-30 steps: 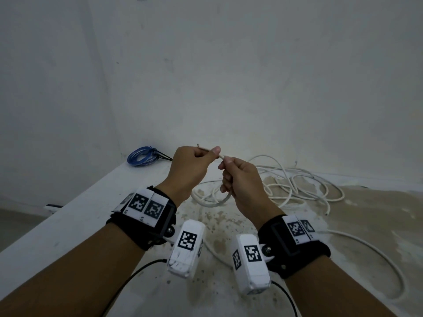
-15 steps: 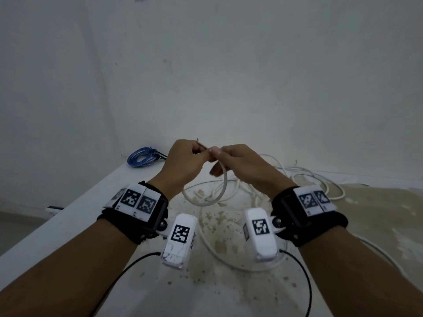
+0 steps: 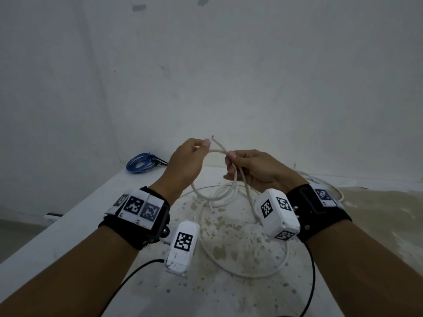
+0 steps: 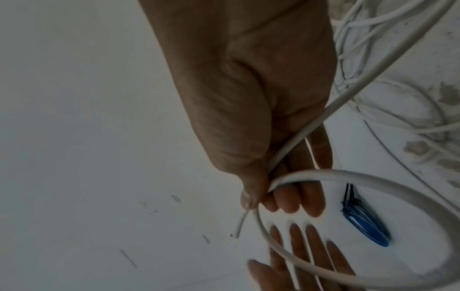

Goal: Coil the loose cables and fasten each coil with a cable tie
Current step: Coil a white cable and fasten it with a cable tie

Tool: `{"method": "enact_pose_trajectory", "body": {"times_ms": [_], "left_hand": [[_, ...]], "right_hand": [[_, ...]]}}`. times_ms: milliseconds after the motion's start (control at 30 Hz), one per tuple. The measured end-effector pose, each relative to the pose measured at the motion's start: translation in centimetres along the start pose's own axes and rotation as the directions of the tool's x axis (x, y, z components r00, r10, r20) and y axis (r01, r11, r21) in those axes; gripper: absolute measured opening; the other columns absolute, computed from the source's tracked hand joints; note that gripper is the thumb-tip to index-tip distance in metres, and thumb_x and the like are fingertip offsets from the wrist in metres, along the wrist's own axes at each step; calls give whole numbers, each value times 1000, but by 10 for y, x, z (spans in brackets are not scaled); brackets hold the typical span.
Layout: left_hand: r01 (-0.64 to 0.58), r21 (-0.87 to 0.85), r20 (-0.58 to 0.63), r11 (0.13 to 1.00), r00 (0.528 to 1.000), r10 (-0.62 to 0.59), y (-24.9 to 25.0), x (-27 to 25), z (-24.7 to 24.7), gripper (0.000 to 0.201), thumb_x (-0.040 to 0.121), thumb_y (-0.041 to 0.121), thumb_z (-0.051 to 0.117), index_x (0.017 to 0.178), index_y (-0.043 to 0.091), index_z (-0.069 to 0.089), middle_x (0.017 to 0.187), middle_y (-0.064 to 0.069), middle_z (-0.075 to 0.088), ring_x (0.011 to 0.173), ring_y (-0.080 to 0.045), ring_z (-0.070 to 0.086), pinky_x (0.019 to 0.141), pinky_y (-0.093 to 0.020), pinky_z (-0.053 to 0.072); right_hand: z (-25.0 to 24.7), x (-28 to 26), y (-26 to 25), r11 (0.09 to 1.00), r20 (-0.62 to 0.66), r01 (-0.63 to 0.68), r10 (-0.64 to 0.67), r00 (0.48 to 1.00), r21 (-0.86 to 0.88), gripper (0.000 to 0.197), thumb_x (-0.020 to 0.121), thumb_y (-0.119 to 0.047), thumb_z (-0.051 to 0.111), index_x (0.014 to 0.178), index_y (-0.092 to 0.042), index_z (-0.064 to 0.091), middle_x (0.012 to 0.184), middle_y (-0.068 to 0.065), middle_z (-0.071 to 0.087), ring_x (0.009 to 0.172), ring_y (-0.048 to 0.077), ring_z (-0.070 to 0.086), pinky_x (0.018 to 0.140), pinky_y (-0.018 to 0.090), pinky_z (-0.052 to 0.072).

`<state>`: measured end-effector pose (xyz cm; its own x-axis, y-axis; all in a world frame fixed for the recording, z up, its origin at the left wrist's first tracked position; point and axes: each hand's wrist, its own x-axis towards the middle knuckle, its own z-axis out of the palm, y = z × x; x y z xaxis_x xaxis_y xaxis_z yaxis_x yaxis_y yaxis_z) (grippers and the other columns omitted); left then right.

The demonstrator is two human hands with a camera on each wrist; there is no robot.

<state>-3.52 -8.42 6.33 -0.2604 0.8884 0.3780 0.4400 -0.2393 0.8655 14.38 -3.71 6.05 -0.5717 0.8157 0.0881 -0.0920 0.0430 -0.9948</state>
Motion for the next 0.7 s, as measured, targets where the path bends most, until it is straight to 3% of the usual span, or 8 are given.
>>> {"method": "enact_pose_trajectory", "body": {"times_ms": [100, 167, 233, 300, 433, 500, 600, 700], "left_hand": [[178, 72, -184, 981, 969, -162, -8, -8, -2, 40, 103, 43, 38, 88, 11, 57, 84, 0, 57, 84, -24, 54, 81, -37, 45], [369, 89, 26, 925, 927, -373, -10, -25, 7, 50, 102, 45, 41, 81, 6, 63, 75, -6, 60, 67, -22, 55, 69, -32, 47], [615, 7, 425, 789, 712, -559, -6, -45, 22, 60, 100, 54, 41, 86, 1, 67, 74, -11, 68, 63, -20, 61, 61, -27, 52], [790, -165, 711, 590, 510, -485, 0, -52, 44, 78, 98, 63, 34, 112, -8, 64, 94, -19, 72, 82, -27, 68, 68, -31, 58], [602, -779, 454, 179, 737, -502, 20, -35, 87, 51, 105, 44, 34, 107, -3, 54, 92, -24, 66, 75, -30, 66, 62, -37, 61], [404, -898, 242, 172, 783, -573, 32, -26, 92, 35, 108, 23, 31, 99, -3, 52, 82, -22, 66, 72, -28, 67, 74, -36, 60], [397, -892, 236, 216, 816, -527, 44, -28, 93, 28, 102, -1, 27, 94, -7, 53, 83, -20, 65, 82, -30, 67, 82, -35, 58], [441, -837, 251, 324, 835, -490, 52, -37, 103, 20, 101, -2, 30, 97, -4, 50, 89, -23, 67, 72, -28, 68, 66, -31, 61]], "right_hand": [[-11, 0, -10, 988, -158, 115, -98, 983, 105, 29, 103, -19, 47, 82, -3, 60, 62, 5, 58, 59, 15, 59, 79, 30, 57], [-14, 0, -18, 956, -260, 214, -159, 952, 199, 29, 103, -20, 49, 83, -3, 60, 62, 5, 57, 62, 18, 57, 81, 32, 57], [-11, 0, -24, 905, -341, 300, -192, 920, 301, 29, 103, -22, 49, 84, -4, 60, 62, 5, 57, 64, 19, 58, 87, 35, 57], [-3, -1, -26, 835, -394, 372, -208, 895, 405, 29, 103, -24, 50, 83, -5, 60, 63, 5, 57, 64, 18, 60, 90, 38, 57], [7, -13, -20, 793, -475, 433, -210, 855, 428, 29, 102, -25, 50, 82, -7, 59, 61, 3, 56, 56, 16, 59, 82, 39, 59], [0, -21, -13, 802, -533, 439, -184, 826, 404, 29, 103, -25, 50, 82, -7, 59, 60, 2, 55, 52, 15, 56, 76, 38, 60], [-17, -28, -9, 761, -631, 473, -109, 768, 444, 30, 103, -25, 50, 80, -6, 58, 57, 2, 53, 51, 14, 54, 67, 35, 59], [-28, -33, -8, 738, -699, 506, -66, 712, 446, 30, 102, -25, 52, 80, -6, 58, 58, 2, 53, 52, 14, 54, 66, 34, 59]]}}
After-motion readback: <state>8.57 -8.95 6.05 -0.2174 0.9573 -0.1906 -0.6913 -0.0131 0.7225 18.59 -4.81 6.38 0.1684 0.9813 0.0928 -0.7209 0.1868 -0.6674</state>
